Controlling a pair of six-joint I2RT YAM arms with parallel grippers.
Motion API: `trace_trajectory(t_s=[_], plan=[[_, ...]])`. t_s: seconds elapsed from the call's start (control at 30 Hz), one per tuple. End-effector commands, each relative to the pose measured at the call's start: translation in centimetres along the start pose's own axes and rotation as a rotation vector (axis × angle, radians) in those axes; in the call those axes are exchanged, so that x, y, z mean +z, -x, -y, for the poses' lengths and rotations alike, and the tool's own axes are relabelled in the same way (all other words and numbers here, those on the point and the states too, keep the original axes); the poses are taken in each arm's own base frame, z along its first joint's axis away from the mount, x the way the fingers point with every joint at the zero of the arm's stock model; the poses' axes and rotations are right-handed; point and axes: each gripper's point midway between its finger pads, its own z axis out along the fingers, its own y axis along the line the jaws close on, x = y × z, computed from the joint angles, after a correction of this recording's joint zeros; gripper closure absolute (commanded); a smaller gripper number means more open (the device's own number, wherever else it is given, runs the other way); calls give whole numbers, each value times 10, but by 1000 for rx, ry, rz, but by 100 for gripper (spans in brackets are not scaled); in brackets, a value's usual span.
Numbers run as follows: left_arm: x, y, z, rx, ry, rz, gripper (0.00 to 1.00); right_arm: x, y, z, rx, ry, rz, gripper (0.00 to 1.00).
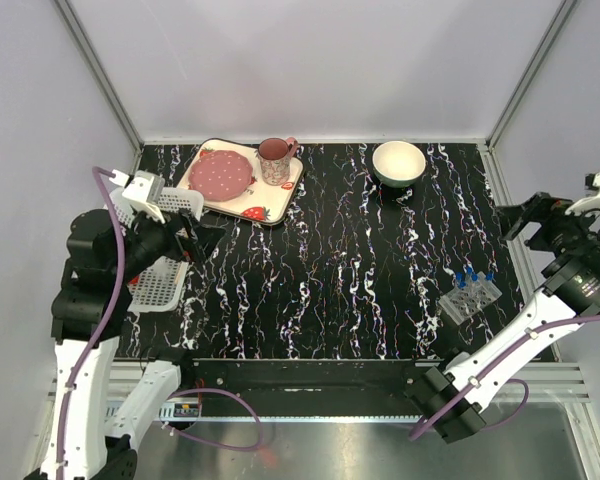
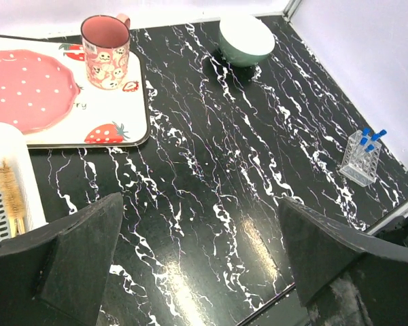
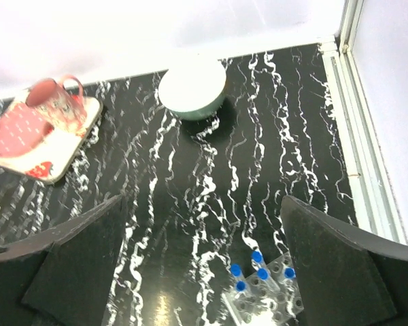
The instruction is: Organize the chemistry lab equipment
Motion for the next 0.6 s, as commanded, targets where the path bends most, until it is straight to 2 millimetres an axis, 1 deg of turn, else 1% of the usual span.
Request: trace_trajectory(t_s=[0.0,0.03,0.07,0.1,0.13,0.17,0.2,0.27,0.3,0.57], plan=[[-21,27,9,2,31,63,1,-11,40,-12,172,-55,68,0],[-28,35,14,9,31,85,1,-12,44,-8,186,-88,71,0],[-32,36,16,10,29,87,1,-13,48,-6,192,-103,75,0],[-38,42,19,18,35,106,1,-17,58,-9,183,-118,91,0],[-40,44,19,20,40,112,1,-18,58,-4,206,-147,81,1],[-44,46,20,22,46,120,1,-19,61,-3,209,-159,81,0],[-48,49,22,27,48,132,1,-21,68,-4,204,-170,88,0],[-51,51,24,30,49,142,1,-24,70,-1,220,-201,76,0],[-53,52,25,30,50,147,1,-27,76,-3,207,-209,85,0],[-53,52,26,29,43,148,1,-34,81,-8,189,-229,94,0]])
